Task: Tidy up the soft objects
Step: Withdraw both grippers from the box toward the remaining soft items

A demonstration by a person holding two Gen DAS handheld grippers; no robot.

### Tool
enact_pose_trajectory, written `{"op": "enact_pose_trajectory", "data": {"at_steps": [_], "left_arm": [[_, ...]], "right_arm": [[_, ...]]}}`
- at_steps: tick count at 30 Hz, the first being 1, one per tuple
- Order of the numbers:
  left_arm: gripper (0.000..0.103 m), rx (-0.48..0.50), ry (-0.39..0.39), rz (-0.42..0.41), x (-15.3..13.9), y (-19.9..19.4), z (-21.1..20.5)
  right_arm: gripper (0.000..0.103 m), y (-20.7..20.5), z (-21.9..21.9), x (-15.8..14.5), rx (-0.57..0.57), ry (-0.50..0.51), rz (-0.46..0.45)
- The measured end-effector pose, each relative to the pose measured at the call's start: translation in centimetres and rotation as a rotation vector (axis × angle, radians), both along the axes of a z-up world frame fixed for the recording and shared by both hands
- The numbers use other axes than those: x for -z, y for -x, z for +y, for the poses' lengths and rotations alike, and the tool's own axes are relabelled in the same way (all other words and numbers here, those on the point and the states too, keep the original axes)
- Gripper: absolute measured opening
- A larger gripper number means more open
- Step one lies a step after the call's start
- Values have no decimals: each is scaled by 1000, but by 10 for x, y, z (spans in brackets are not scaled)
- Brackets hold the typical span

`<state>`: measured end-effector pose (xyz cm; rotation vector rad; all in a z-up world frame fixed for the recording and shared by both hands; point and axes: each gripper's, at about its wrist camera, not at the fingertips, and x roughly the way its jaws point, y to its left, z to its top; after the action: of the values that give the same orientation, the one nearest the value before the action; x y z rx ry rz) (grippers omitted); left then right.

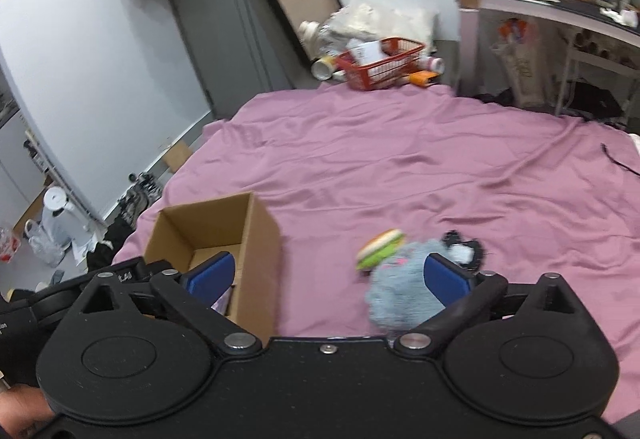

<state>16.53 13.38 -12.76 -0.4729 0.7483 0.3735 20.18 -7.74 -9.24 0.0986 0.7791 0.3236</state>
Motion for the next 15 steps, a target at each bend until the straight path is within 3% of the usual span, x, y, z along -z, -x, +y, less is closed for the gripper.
{"op": "enact_pose_trajectory", "data": {"at_steps": [5,15], "left_arm": [[92,68,-25,18,-6,-2,-22],[93,134,-51,19,-14,-1,-58]], "right_arm": [[103,2,-30,-4,35,16,-14],[103,0,-71,-1,49,11,29]]}}
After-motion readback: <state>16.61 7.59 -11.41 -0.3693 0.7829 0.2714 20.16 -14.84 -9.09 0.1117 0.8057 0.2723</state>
